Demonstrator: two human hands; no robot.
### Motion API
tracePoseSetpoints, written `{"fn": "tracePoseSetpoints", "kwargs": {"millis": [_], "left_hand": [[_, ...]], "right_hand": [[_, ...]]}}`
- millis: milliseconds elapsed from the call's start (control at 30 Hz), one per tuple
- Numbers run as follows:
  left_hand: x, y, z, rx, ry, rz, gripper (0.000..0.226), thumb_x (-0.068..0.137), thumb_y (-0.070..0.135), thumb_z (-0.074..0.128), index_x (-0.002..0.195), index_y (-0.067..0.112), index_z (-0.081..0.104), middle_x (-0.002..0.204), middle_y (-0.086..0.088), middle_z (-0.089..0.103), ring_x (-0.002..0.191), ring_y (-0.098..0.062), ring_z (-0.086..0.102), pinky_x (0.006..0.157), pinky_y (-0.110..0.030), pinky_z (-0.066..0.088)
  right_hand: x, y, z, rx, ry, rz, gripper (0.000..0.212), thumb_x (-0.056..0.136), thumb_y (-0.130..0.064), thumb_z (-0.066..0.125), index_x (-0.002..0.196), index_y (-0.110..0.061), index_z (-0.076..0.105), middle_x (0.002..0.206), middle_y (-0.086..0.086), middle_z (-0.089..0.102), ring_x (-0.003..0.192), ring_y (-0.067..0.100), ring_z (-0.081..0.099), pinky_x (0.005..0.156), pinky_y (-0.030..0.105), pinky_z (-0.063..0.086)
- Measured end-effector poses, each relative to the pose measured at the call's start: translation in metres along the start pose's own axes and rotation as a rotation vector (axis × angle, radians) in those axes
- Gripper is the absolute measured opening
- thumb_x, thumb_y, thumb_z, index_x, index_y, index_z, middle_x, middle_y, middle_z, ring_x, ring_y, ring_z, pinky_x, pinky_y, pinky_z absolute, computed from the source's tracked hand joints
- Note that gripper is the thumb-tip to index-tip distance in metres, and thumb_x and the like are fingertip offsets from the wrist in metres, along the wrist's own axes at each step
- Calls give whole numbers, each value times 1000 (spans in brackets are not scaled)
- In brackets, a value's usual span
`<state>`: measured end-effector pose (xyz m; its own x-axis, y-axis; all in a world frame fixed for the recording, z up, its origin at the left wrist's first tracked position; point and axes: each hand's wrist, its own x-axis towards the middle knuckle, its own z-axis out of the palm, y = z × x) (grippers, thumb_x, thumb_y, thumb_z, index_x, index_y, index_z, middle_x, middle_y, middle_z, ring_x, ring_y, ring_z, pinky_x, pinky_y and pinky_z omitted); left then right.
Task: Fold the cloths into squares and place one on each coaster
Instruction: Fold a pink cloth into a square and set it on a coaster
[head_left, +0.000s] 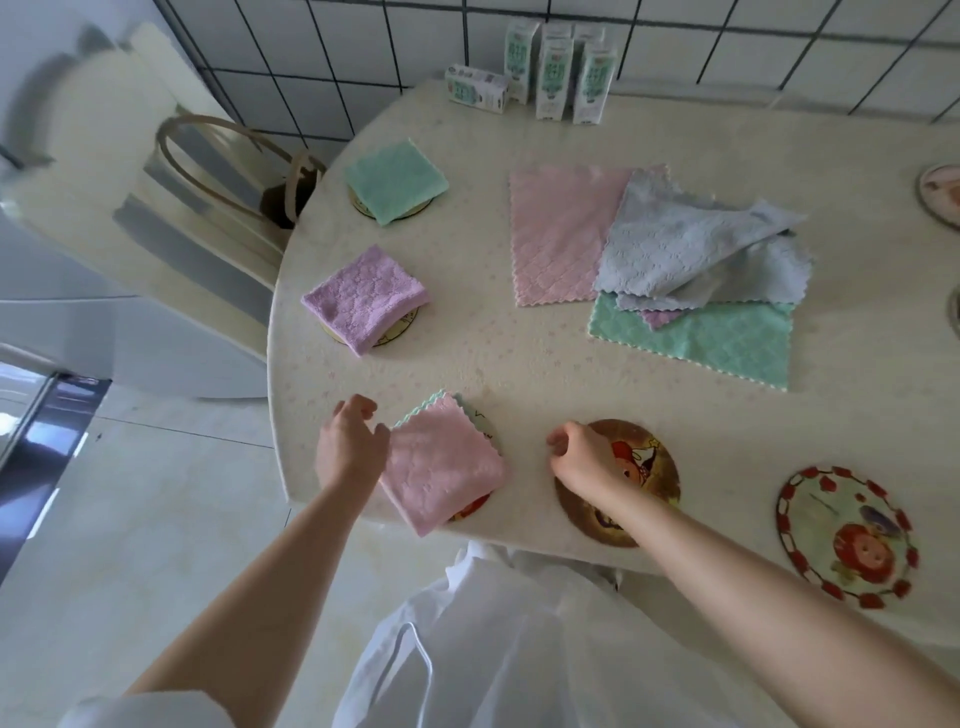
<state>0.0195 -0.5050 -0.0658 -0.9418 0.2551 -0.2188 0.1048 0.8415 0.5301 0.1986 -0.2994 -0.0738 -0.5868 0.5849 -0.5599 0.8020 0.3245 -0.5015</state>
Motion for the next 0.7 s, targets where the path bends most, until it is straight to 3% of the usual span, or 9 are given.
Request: {"fn": "tracePoseSetpoints", "kwargs": {"millis": [133, 233, 467, 700], "left_hand": [[-6, 48, 21, 35, 9, 101, 28, 82, 7, 63, 110, 12, 63, 107, -4, 64, 93, -24, 60, 74, -38, 53], [-19, 85, 47, 67, -24, 147, 27, 85, 10, 61, 112, 14, 61, 108, -3, 63, 93, -24, 60, 74, -41, 54], [-54, 181, 124, 103, -68, 241, 25, 86, 14, 62, 111, 14, 62, 108, -2, 64, 97, -20, 59, 71, -32, 52], [-52, 250, 164, 193, -112, 373, 26, 91, 19, 57, 117, 17, 59, 116, 2, 62, 107, -17, 54, 73, -34, 55]], "right_hand": [[13, 34, -44, -1, 37, -6, 21, 83, -14, 57, 104, -15, 61, 99, 2, 65, 83, 18, 58, 67, 23, 41], [24, 62, -84, -4, 55, -43, 21, 83, -14, 60, 104, -14, 63, 101, 3, 66, 92, 20, 61, 74, 22, 43], [59, 135, -179, -132, 84, -151, 18, 81, -6, 59, 97, -10, 64, 96, 5, 68, 93, 23, 63, 80, 27, 46], [105, 145, -232, -240, 112, -289, 13, 85, -10, 58, 96, -12, 64, 102, 6, 66, 95, 23, 62, 83, 32, 50]]}}
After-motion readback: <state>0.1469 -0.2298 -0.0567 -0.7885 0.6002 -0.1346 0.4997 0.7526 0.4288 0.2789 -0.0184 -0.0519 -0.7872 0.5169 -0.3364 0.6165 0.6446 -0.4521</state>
